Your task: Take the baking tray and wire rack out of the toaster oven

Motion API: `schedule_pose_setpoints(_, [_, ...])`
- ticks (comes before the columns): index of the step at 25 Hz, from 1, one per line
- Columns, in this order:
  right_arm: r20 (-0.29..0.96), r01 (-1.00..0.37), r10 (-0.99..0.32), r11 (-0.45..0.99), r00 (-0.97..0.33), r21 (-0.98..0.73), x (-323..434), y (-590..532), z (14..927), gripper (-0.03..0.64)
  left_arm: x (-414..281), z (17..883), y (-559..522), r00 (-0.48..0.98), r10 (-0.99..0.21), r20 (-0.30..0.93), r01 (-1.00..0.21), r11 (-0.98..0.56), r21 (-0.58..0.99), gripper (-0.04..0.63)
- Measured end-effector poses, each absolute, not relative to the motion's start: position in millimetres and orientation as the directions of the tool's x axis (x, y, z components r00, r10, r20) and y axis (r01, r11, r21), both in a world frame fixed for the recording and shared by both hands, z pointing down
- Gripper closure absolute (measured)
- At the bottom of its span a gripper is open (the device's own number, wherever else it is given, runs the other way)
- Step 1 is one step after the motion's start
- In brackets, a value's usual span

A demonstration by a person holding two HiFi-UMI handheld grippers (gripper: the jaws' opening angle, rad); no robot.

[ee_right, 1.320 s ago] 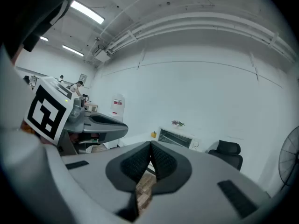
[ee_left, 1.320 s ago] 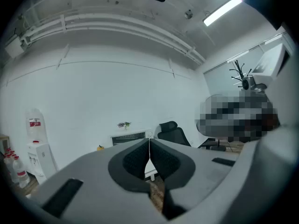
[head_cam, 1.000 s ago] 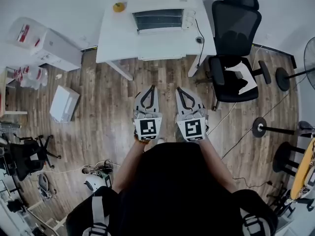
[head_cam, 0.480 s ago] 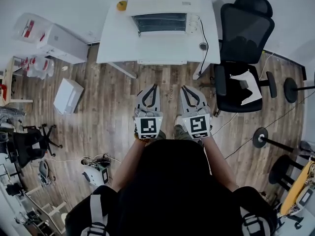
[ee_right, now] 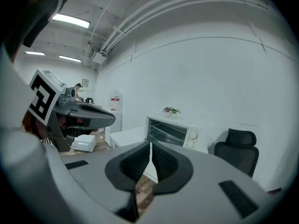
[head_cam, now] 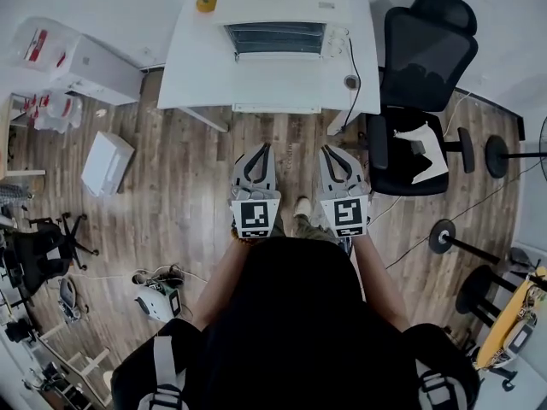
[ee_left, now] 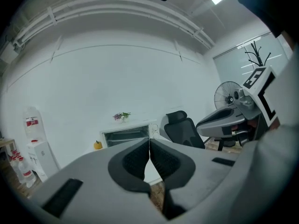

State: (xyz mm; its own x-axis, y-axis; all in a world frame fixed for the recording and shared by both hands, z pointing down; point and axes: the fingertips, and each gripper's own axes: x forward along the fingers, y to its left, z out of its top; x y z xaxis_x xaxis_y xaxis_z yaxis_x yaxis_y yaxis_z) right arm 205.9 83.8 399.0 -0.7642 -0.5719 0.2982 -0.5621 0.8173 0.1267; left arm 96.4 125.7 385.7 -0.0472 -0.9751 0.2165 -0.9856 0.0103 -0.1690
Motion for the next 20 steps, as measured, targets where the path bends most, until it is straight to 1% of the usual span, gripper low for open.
schedule_pose_setpoints(6, [0.299, -0.666, -0.675, 0.731, -0.675, 0.147, 203, 63, 395, 0.584, 75, 381, 94, 0.022, -0.984, 0.178, -0.989, -0.047, -0.137, 0.569])
schedule_pose_setpoints(11, [0.279, -0.721, -0.749, 0.659, -0.601, 0.217, 192, 34, 380, 0.584, 40, 370, 69, 0.052, -0.990, 0.130, -0.992, -0.067, -0.112, 0.569])
schedule_pose_setpoints(17, [0.283, -0.736, -0.786, 0.616, -0.549, 0.282, 168, 12, 369, 0.584, -2, 373, 55, 0.066, -0.992, 0.107, -0.995, -0.074, -0.074, 0.569])
schedule_pose_setpoints(20, [0.277, -0.759, -0.800, 0.596, -0.532, 0.262, 157, 3, 367, 0.584, -20, 374, 51, 0.086, -0.991, 0.106, -0.993, -0.094, -0.073, 0.569])
